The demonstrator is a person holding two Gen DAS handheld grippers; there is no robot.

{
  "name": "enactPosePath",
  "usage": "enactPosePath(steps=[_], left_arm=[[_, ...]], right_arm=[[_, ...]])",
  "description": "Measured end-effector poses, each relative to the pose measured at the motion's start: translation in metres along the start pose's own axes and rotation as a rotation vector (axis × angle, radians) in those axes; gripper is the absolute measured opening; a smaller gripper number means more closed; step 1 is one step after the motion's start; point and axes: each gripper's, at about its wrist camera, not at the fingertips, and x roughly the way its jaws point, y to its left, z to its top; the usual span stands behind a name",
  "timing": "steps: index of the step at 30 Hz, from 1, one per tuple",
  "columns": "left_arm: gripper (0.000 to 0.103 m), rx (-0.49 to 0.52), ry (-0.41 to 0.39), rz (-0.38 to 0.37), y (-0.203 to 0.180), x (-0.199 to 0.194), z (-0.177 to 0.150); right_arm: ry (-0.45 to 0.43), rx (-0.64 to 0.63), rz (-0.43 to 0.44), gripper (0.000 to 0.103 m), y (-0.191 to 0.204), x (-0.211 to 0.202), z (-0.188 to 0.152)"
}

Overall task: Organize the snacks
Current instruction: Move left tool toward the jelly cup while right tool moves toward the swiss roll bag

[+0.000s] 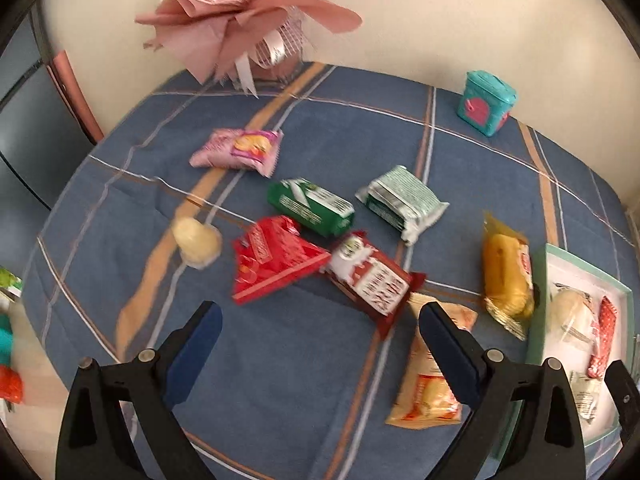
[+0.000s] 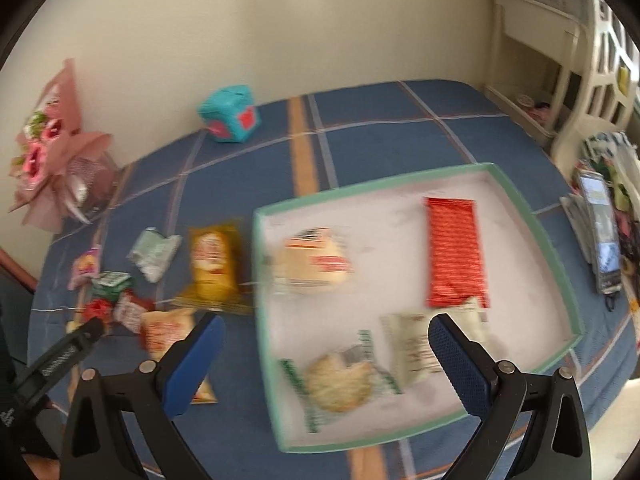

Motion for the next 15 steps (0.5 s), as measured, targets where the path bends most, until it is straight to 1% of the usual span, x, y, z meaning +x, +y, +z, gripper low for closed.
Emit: enactPosePath(steps=[2, 4, 6, 8, 13, 15], left_arm=[[0.099, 0.009, -0.005, -0.006, 0.004, -0.002, 0.002], [0.099, -0.005, -0.011, -0.003, 0.012, -0.003, 0.004], [0.099, -0.031, -0.011, 0.043, 0.022, -0.004, 0.006], [0.099, -0.062, -0.006, 0.06, 0.035, -0.004, 0.01], [0.099, -0.135, 0.002, 0.044, 0.071, -0.001, 0.015], [0.099, -0.156, 0.019, 0.045, 0.085, 0.003, 0.015]], right_arm=[[-0.009, -0.007, 0.033, 0.103, 0.013, -0.002, -0.002], [-0.014, -0.028, 0.055, 0.103, 0.03, -0.002, -0.004], [-0.01, -0.057, 0.072, 0.103, 0.047, -0.001, -0.006], [0.003, -0.081, 0.089, 0.103, 0.062, 0.003, -0.011], [0.056, -0.147, 0.128, 0.103, 0.099, 0.014, -0.024], [0.071, -0.167, 0.136, 0.103, 0.11, 0.019, -0.029]])
